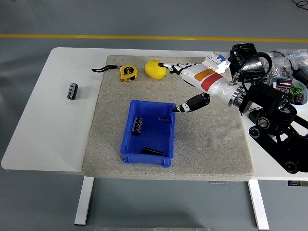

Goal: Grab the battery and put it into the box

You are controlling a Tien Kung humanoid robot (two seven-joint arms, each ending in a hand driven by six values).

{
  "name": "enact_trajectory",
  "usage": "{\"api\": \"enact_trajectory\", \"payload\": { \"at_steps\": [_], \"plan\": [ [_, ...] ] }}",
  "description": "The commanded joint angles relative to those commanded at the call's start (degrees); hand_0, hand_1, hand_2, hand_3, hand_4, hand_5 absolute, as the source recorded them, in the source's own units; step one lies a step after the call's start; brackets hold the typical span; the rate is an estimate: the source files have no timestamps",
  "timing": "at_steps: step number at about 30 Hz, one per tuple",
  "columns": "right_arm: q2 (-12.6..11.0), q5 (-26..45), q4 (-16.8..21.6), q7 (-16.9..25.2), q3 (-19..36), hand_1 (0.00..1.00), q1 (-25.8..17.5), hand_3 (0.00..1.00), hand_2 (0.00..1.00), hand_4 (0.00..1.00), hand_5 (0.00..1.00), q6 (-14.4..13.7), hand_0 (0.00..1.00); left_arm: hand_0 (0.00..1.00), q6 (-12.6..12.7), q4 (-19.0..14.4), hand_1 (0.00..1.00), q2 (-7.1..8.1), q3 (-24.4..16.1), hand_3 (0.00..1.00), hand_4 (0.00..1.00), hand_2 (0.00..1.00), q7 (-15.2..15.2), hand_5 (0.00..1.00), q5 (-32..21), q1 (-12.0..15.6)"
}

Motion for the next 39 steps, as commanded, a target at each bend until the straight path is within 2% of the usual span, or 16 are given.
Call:
{"api": "enact_trajectory", "payload": {
  "at_steps": [4,5,10,11,16,17,22,23,24,28,29,34,35,39],
  "plan": [
    [-1.42,2.46,-0.45,-0.48,4.61,0.785,-2.83,0.998,0.923,0.986,0.247,0.08,0.784,0.672,-0.06,0.18,0.621,-0.18,-0.53,0.797,0.746,0.745,0.05,0.878,0.38,0.25],
    [-1.83,3.89,-0.88,-0.34,5.91,0.735,-3.82,0.95,0.846,0.981,0.252,-0.33,0.734,0.671,-0.09,0.26,0.624,-0.27,-0.9,0.798,0.748,0.748,0.08,0.88,0.69,0.31],
    [-2.45,13.51,-3.38,0.53,10.71,0.735,-7.69,0.95,0.846,0.981,0.252,-1.91,0.734,0.671,-0.22,0.47,0.624,-0.49,-1.7,0.798,0.748,0.748,0.19,0.88,1.46,0.56],
    [-2.5,15.97,-3.76,0.56,11.63,0.685,-8.43,0.813,0.755,0.945,0.297,-2.31,0.683,0.67,-0.22,0.51,0.625,-0.55,-1.77,0.799,0.746,0.749,0.17,0.879,1.5,0.55],
    [-2.96,27.61,-4.38,0.08,15.79,0.685,-12.06,0.813,0.755,0.945,0.297,-2.8,0.683,0.67,-0.23,0.73,0.625,-0.79,-1.97,0.799,0.746,0.749,-0.11,0.879,1.45,0.33],
    [-3.12,30.22,-4.29,-0.35,16.56,0.68,-12.99,0.793,0.747,0.951,0.39,-2.56,0.681,0.67,-0.22,0.8,0.628,-0.87,-2.07,0.798,0.747,0.749,-0.19,0.88,1.43,0.25],
    [-2.77,39.73,-4.14,-2.02,19.12,0.68,-15.97,0.793,0.747,0.951,0.39,-1.63,0.681,0.67,-0.19,1.0,0.628,-1.07,-2.23,0.798,0.747,0.749,-0.45,0.88,1.33,0.08],
    [-2.63,41.15,-4.11,-2.24,19.46,0.685,-16.33,0.793,0.751,0.995,0.507,-1.46,0.688,0.67,-0.19,1.02,0.628,-1.1,-2.29,0.798,0.746,0.749,-0.47,0.879,1.37,0.06],
    [-2.38,42.65,-4.02,-2.55,19.99,0.685,-16.93,0.793,0.751,0.995,0.507,-1.17,0.688,0.67,-0.17,1.06,0.628,-1.15,-2.47,0.798,0.746,0.749,-0.49,0.879,1.54,0.05],
    [-1.77,46.75,-3.36,-3.18,21.39,0.685,-18.58,0.793,0.751,0.995,0.507,-0.21,0.688,0.67,-0.15,1.12,0.628,-1.21,-2.77,0.798,0.746,0.749,-0.52,0.879,1.83,0.01],
    [-1.66,47.68,-3.15,-3.32,21.67,0.687,-18.9,0.793,0.756,0.998,0.608,-0.05,0.692,0.668,-0.16,1.13,0.632,-1.22,-2.8,0.799,0.745,0.751,-0.54,0.88,1.86,0.01],
    [-0.81,52.53,-1.97,-4.38,23.62,0.687,-20.8,0.793,0.756,0.998,0.608,0.64,0.692,0.668,-0.17,1.16,0.632,-1.27,-2.88,0.799,0.745,0.751,-0.54,0.88,1.87,0.12],
    [-0.7,53.57,-1.79,-4.62,24.0,0.689,-21.14,0.786,0.757,0.998,0.643,0.66,0.695,0.669,-0.16,1.15,0.632,-1.29,-2.95,0.799,0.743,0.751,-0.5,0.883,1.92,0.16],
    [-0.5,54.88,-1.65,-5.21,25.07,0.689,-21.99,0.786,0.757,0.998,0.643,0.83,0.695,0.669,-0.18,1.12,0.632,-1.27,-2.81,0.799,0.743,0.751,-0.45,0.883,1.8,0.24]
  ]
}}
